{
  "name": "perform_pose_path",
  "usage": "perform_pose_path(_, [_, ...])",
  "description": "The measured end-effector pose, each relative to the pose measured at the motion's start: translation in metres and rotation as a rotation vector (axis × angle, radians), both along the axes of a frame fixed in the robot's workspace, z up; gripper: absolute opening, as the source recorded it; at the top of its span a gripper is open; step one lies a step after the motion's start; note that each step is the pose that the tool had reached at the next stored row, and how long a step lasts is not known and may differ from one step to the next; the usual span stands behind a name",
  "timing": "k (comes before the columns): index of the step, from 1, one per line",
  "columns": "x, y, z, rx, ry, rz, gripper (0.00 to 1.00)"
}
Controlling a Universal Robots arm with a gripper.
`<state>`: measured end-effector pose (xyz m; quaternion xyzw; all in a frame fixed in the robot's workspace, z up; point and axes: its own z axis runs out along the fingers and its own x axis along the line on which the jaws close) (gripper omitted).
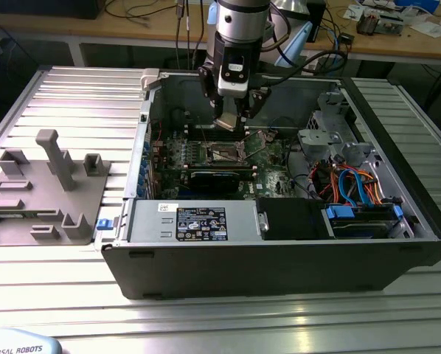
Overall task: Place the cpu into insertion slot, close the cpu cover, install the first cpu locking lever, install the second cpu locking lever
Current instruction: 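Place the cpu into insertion slot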
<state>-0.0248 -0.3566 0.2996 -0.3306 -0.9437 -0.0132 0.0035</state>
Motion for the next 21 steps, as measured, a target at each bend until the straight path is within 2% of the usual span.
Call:
perform_pose_path(10, [0.0000, 0.0000, -0.0004, 0.0000, 0.0000, -0.028, 0.54])
perform_pose_path(14, [0.0000, 0.0000, -0.0009, 0.0000, 0.0000, -0.071, 0.54])
perform_pose_path(21, [0.0000, 0.0000, -0.0011, 0.0000, 0.0000, -0.096, 0.54])
